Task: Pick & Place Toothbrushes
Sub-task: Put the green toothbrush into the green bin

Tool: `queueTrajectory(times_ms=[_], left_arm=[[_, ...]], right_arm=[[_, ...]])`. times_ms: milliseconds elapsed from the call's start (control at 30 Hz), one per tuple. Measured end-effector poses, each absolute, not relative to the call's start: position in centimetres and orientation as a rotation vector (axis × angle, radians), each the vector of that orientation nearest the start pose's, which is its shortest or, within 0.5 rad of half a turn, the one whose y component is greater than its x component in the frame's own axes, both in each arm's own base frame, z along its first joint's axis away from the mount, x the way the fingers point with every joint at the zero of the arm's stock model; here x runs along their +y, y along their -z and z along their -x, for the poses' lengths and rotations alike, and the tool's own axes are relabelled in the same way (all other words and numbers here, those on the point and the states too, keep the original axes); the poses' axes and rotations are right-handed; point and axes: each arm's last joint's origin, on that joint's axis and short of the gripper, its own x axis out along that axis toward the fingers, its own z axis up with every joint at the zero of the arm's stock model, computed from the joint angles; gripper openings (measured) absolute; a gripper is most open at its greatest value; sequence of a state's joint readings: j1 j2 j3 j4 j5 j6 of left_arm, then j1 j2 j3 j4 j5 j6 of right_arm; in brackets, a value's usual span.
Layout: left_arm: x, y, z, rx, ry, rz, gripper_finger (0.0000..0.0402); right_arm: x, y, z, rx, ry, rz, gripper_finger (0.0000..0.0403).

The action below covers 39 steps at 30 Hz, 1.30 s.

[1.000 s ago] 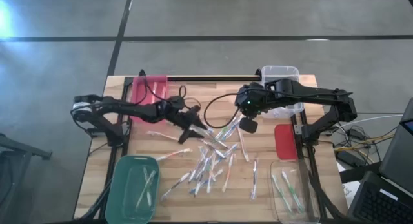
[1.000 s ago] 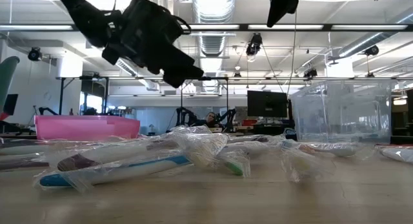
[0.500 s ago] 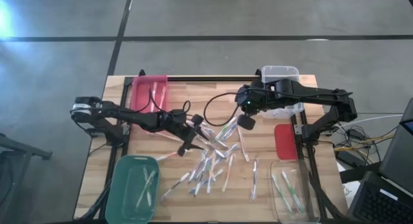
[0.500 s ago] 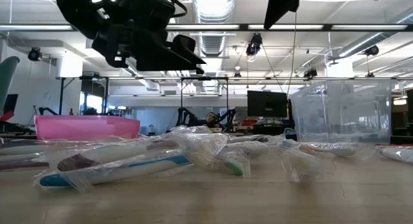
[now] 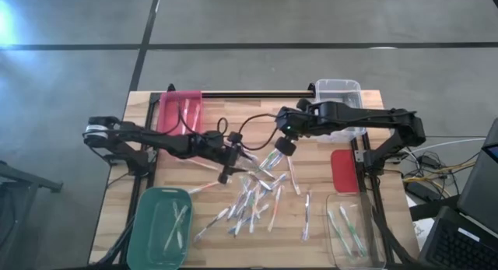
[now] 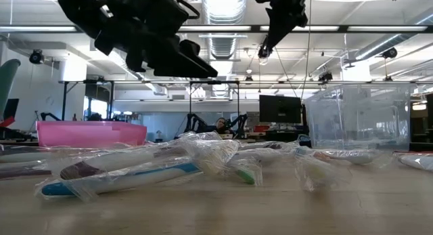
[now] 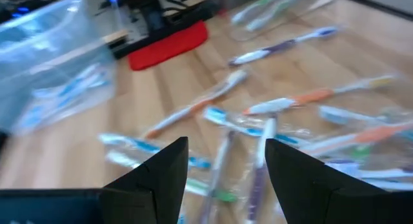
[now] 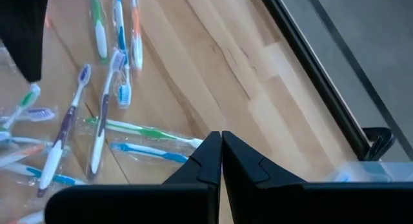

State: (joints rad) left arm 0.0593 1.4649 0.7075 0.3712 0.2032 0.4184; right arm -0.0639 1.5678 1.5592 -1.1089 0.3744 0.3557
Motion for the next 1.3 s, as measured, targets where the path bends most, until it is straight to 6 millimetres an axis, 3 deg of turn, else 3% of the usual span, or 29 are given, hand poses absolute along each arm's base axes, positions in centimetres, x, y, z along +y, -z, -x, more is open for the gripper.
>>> queueTrajectory(times_ms=[467,767,1000,1133,1300], left_arm=[[1.1,-20.6,-29.8,0.357,0.214,-0.391,0.0211],[0.9,-18.8,-28.9,0.532,0.289,-0.462,0.0211],[0.8,-18.5,-28.9,0.536,0.331,-0.468,0.0211],[0.4,-17.4,-29.0,0.547,0.461,-0.447,0.0211],[0.4,-16.5,-29.3,0.565,0.485,-0.492,0.0211]], right_arm=[[-3.0,-32.6,-30.7,1.104,0.59,-0.13,0.0008],[-3.0,-32.6,-30.5,1.13,0.588,-0.122,0.0008],[-3.0,-32.6,-30.5,1.131,0.584,-0.12,0.0008],[-3.0,-32.6,-30.5,1.131,0.583,-0.118,0.0008],[-3.0,-32.6,-30.5,1.134,0.575,-0.106,0.0008]])
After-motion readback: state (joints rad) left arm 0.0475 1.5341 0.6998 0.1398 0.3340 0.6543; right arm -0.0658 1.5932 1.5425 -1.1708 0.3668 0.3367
